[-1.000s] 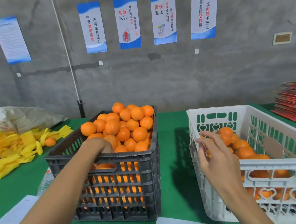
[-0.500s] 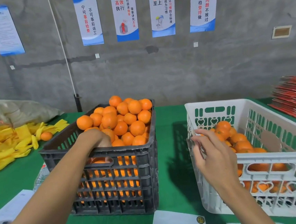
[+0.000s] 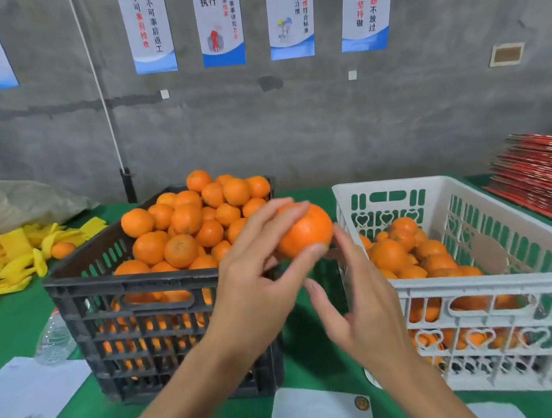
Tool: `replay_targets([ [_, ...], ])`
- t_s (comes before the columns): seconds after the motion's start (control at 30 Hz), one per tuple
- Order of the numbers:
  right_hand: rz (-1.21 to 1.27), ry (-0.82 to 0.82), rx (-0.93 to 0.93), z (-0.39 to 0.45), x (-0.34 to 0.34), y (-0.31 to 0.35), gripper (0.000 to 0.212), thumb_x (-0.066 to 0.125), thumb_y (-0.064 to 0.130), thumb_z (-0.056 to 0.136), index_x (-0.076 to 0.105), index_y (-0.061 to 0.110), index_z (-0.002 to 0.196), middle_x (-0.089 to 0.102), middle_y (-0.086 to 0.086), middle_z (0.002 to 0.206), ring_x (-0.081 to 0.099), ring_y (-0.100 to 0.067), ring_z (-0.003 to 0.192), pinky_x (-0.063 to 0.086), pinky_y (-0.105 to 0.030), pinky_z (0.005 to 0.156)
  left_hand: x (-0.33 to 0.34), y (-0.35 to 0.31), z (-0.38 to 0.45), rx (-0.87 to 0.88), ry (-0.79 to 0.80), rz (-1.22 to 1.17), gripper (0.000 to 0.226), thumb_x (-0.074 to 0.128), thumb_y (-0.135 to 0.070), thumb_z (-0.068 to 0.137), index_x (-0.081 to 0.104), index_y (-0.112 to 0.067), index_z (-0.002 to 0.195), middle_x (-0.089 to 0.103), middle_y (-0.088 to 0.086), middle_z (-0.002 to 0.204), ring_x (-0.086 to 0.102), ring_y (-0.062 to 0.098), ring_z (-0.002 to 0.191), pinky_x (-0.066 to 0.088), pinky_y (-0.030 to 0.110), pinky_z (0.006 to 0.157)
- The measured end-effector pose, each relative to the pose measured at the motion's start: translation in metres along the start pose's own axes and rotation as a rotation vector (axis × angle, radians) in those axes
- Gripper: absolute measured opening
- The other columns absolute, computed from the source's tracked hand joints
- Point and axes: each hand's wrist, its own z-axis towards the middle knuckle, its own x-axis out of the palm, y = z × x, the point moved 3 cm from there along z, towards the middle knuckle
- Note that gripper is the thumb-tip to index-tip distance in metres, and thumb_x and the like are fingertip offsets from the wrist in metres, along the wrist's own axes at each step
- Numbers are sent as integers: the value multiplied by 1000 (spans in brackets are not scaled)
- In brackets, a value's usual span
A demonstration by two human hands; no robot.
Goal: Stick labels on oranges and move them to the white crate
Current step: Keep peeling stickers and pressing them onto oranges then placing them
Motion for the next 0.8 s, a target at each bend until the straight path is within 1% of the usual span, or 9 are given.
replay_targets([
  [0.13, 56, 135, 108, -44, -4, -13, 75, 54, 58, 97, 17, 35, 159, 29, 31, 155, 39, 11, 135, 36, -7, 105, 30, 17, -70, -87, 95, -186, 44, 69, -37, 97, 57, -35, 139, 47, -5, 150, 49, 23, 138, 59, 28, 87],
  [0.23, 33, 334, 200, -96, 2, -33, 70, 55, 52, 99, 18, 40, 157, 41, 14, 151, 43, 8, 127, 47, -16, 99, 47, 51, -120, -271, 195, -266, 57, 73, -35, 94, 50, -28, 146, 43, -5, 152, 48, 23, 139, 58, 29, 89],
  [0.3, 68, 503, 315, -125, 9, -45, 70, 59, 45, 99, 17, 47, 155, 37, 17, 152, 40, 14, 127, 52, -22, 96, 56, 73, -149, -430, 285, -265, 66, 77, -38, 91, 46, -31, 147, 43, -9, 151, 51, 20, 135, 57, 29, 91],
  [0.33, 85, 586, 368, -135, 14, -50, 71, 60, 48, 99, 16, 49, 154, 34, 23, 152, 38, 19, 126, 51, -19, 96, 58, 82, -161, -505, 313, -256, 66, 78, -41, 89, 46, -35, 146, 45, -11, 148, 54, 19, 132, 57, 30, 92],
  [0.4, 63, 724, 432, -146, 18, -60, 69, 57, 56, 97, 21, 48, 155, 38, 27, 149, 41, 18, 124, 44, -13, 102, 60, 97, -180, -659, 337, -293, 60, 79, -44, 87, 50, -44, 139, 51, -11, 142, 58, 16, 126, 57, 31, 92],
  [0.5, 28, 831, 445, -153, 9, -72, 61, 54, 64, 96, 46, 36, 149, 55, 26, 131, 52, 10, 115, 45, -18, 101, 61, 110, -200, -864, 314, -374, 54, 82, -51, 79, 55, -51, 127, 60, -7, 132, 64, 13, 117, 55, 25, 90],
  [0.57, 59, 904, 439, -166, 0, -72, 67, 53, 77, 89, 55, 37, 143, 53, 34, 130, 48, 15, 120, 40, -14, 104, 63, 115, -205, -916, 288, -386, 54, 81, -54, 78, 55, -50, 125, 65, -8, 125, 68, 13, 111, 55, 26, 90],
  [0.7, 100, 1004, 359, -195, -9, -67, 71, 55, 85, 81, 54, 46, 140, 24, 42, 153, 21, 13, 144, 17, -14, 116, 68, 115, -206, -920, 295, -372, 52, 77, -50, 85, 50, -50, 129, 64, -16, 121, 67, 12, 111, 55, 28, 93],
  [0.8, 57, 1013, 316, -193, -3, -62, 64, 56, 85, 80, 57, 52, 134, 25, 39, 154, 21, 10, 144, 18, -18, 115, 70, 114, -208, -918, 295, -333, 55, 73, -43, 89, 44, -41, 136, 59, -9, 127, 66, 11, 110, 53, 25, 93],
])
